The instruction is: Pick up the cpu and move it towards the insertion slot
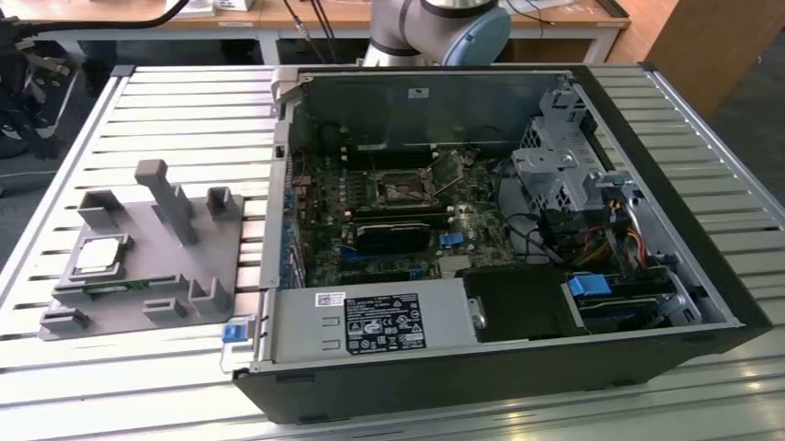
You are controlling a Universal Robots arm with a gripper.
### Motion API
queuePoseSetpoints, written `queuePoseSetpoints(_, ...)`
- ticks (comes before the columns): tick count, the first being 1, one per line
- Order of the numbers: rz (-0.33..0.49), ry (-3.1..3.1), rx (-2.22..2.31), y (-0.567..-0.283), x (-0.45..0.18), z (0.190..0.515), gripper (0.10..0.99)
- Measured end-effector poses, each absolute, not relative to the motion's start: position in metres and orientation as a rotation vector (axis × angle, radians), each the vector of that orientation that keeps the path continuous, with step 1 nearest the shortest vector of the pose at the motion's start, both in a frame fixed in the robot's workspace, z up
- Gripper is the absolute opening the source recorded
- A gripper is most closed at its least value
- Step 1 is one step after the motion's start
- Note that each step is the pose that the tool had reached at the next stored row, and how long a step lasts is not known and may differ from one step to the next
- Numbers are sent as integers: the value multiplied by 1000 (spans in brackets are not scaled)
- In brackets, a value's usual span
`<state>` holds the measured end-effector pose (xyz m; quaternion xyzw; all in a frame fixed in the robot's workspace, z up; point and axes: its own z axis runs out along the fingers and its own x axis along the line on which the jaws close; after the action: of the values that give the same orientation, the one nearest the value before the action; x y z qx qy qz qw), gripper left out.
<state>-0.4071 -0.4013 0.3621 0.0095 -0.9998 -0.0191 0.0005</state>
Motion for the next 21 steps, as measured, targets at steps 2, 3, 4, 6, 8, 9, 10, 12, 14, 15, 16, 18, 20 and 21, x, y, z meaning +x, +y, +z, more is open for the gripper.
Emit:
queuePoseSetpoints(2, -60, -3140, 30, -401, -411, 362, 106)
queuePoseSetpoints(3, -60, -3140, 30, -401, -413, 362, 106)
queuePoseSetpoints(4, -60, -3140, 30, -401, -415, 362, 106)
queuePoseSetpoints(6, -60, -3140, 30, -401, -419, 362, 106)
queuePoseSetpoints(8, -60, -3140, 30, -401, -424, 362, 106)
queuePoseSetpoints(9, -60, -3140, 30, -401, -427, 362, 106)
queuePoseSetpoints(10, -60, -3140, 30, -401, -429, 362, 106)
queuePoseSetpoints(12, -60, -3140, 30, -401, -435, 361, 106)
queuePoseSetpoints(14, -60, -3140, 30, -401, -439, 361, 106)
queuePoseSetpoints(15, -61, -3140, 30, -401, -440, 361, 106)
queuePoseSetpoints(16, -61, -3140, 30, -401, -441, 360, 106)
queuePoseSetpoints(18, -61, -3140, 31, -401, -441, 359, 106)
queuePoseSetpoints(20, -61, -3140, 31, -402, -441, 357, 106)
queuePoseSetpoints(21, -60, -3140, 32, -402, -441, 356, 106)
